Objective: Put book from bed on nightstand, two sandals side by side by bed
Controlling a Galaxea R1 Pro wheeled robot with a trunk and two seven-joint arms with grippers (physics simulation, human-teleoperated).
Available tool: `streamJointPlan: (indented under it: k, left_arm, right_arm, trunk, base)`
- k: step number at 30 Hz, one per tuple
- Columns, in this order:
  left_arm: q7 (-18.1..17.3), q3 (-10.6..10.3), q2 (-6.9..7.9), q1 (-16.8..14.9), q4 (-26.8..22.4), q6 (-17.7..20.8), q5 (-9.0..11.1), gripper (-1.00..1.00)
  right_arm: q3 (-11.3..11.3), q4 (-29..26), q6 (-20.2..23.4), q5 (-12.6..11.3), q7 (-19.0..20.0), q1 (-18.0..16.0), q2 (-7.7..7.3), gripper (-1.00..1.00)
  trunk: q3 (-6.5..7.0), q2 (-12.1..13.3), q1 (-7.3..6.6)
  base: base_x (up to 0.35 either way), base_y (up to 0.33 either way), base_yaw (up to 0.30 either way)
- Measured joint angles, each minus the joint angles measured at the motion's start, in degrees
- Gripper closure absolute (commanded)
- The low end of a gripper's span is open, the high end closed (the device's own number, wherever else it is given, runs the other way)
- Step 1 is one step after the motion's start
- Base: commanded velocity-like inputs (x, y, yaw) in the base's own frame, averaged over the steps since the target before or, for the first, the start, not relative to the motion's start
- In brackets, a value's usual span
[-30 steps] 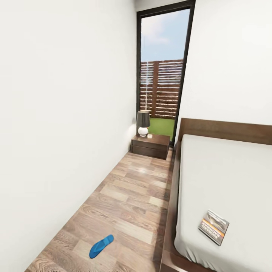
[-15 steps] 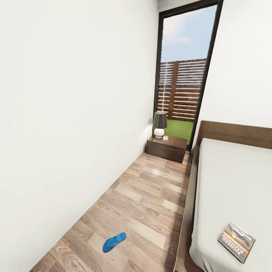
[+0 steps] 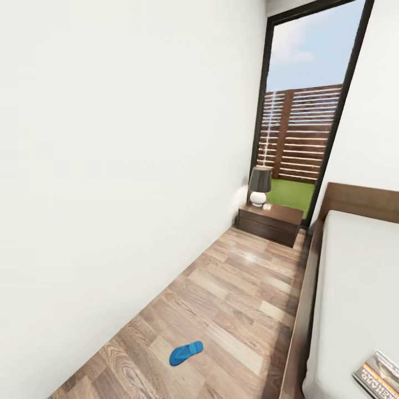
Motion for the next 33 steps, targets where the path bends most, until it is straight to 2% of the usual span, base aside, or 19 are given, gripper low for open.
streamJointPlan:
  k: [10, 27, 33]
  left_arm:
    - [0.0, 0.0, 0.0, 0.0, 0.0, 0.0, 0.0, -1.0]
    - [0.0, 0.0, 0.0, 0.0, 0.0, 0.0, 0.0, -1.0]
    - [0.0, 0.0, 0.0, 0.0, 0.0, 0.0, 0.0, -1.0]
  right_arm:
    - [-0.1, 0.0, 0.0, -0.1, 0.1, 0.0, -0.07, -1.0]
    - [-0.2, 0.0, 0.0, -0.1, 0.1, 0.0, -0.06, -1.0]
    - [-0.2, 0.0, 0.0, -0.1, 0.1, 0.0, -0.01, -1.0]
  trunk:
    - [0.25, 0.0, 0.0]
    - [0.3, 0.0, 0.0]
    - [0.48, 0.0, 0.0]
  base:
    - [0.0, 0.0, 0.233]
    - [0.0, 0.0, 0.025]
    - [0.0, 0.0, 0.131]
